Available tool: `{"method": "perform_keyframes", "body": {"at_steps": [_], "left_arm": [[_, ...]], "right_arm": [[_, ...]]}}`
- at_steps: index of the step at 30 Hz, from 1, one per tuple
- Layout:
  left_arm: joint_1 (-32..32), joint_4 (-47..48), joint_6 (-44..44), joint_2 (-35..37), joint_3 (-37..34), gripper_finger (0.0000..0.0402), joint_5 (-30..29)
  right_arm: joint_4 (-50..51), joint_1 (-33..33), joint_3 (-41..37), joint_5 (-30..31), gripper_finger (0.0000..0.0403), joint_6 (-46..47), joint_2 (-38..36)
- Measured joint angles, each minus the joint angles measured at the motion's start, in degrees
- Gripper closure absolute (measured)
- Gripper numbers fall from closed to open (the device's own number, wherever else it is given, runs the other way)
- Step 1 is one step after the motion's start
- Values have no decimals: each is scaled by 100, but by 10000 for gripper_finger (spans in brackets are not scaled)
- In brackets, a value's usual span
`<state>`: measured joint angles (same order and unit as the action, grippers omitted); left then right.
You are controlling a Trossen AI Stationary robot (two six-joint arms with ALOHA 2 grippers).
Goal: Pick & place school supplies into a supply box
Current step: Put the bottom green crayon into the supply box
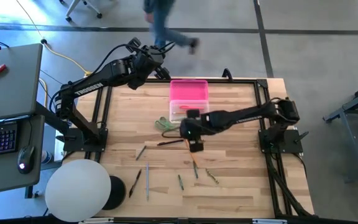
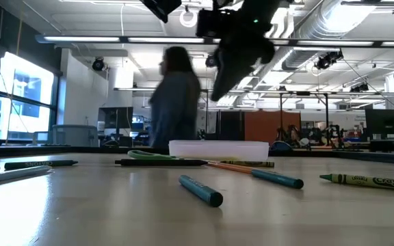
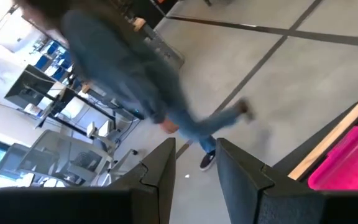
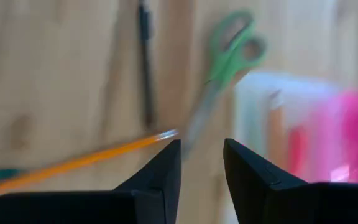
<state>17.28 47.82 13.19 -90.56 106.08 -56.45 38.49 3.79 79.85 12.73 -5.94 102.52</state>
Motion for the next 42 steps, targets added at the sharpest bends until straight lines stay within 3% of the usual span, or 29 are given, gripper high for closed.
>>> {"method": "perform_keyframes", "body": {"at_steps": [9, 14, 20, 26, 32, 38, 42], "left_arm": [[0, -4, -83, -2, -2, 254, 199], [0, 45, -299, -2, -2, 254, 201], [0, 80, -602, -2, -2, 254, 203], [0, 78, -773, -2, -2, 254, 203], [0, 76, -785, -2, -2, 254, 334], [0, 78, -762, -2, -2, 254, 577], [0, 78, -761, -2, -2, 254, 742]], "right_arm": [[-36, 1485, -1015, 648, 304, 2488, -83], [-279, 2478, -1145, 1649, 304, 4077, -104], [-367, 3468, -1142, 2445, 304, 5415, -101], [-632, 4237, -1140, 3761, 304, 6652, 231], [-1526, 4360, -1140, 4300, 304, 6757, 956], [-1369, 4335, -1142, 4955, 304, 6741, 1150], [-1214, 4331, -1140, 4633, 305, 7051, 1151]]}}
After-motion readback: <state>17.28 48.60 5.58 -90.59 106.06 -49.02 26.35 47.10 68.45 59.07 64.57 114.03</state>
